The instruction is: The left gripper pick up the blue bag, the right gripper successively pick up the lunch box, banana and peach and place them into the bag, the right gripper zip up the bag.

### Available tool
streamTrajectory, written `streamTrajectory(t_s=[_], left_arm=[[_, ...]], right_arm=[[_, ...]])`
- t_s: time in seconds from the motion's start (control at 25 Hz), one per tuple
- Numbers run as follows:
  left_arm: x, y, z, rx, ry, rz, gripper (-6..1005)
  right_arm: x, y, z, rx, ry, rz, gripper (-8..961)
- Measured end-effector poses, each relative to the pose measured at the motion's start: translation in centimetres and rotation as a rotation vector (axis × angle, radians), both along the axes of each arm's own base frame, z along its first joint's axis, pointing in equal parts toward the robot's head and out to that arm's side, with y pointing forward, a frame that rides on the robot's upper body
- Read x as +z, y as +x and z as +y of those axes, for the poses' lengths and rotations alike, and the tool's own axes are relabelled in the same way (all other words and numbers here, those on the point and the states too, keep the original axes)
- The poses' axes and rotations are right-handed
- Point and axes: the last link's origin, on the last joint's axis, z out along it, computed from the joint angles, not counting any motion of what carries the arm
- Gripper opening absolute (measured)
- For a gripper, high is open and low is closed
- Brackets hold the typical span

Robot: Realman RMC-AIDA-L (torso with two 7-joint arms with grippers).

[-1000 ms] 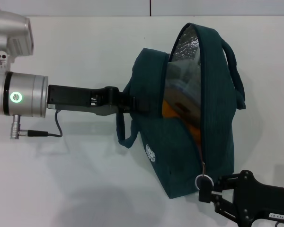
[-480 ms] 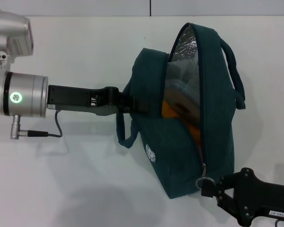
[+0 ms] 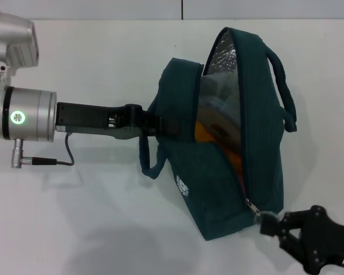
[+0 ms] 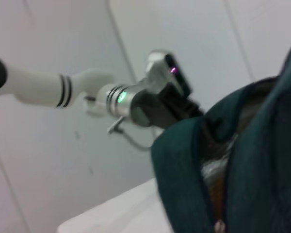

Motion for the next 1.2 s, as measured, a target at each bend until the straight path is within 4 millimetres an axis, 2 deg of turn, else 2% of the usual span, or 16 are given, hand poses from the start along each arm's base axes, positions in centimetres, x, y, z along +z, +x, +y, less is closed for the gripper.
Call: streamTrajectory(t_s=[0.24,0.56,1.2], left_arm=[[0.0,0.0,0.0,-0.012,0.006,0.001,43],[-0.1,0.0,-0.1,-0.054,0.024,0.004,45],[0.4,-0.1,-0.3,-0.127,0.135,-0.048,58]], right_arm=[[1.2,-0.4,0.2,-0.002,0.055,0.071,10],[1.7,-1.1,0.5,0.018,0.076,0.119,10],[1.4,-1.7,1.1,0.043,0.066,0.118,10]])
